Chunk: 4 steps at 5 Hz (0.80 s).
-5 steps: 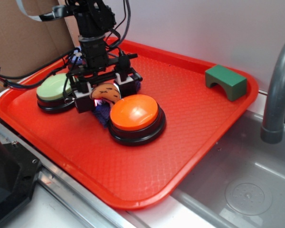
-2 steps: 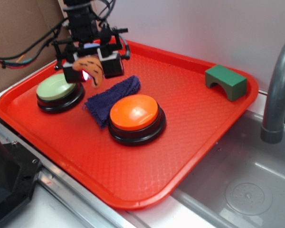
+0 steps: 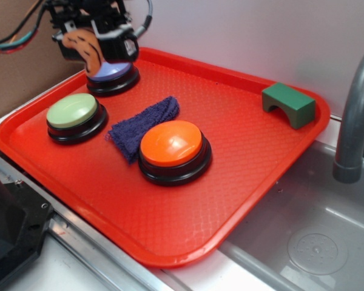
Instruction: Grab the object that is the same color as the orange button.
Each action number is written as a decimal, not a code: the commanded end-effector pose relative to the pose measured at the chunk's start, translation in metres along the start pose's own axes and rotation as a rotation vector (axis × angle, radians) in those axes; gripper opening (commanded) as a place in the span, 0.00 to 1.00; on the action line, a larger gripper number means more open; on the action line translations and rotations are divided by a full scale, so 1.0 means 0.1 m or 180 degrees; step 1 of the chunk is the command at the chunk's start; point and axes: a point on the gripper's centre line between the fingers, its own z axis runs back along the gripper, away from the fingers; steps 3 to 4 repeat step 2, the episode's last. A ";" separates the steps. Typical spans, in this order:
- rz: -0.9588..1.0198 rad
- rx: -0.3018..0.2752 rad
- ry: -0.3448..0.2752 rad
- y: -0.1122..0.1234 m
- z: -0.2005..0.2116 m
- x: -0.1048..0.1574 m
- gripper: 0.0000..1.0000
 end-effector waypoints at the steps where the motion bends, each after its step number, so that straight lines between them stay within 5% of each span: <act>1: -0.0637 -0.0217 -0.0505 0.16 0.46 -0.08 0.00; 4: -0.0515 -0.0173 -0.0388 0.18 0.38 -0.03 0.00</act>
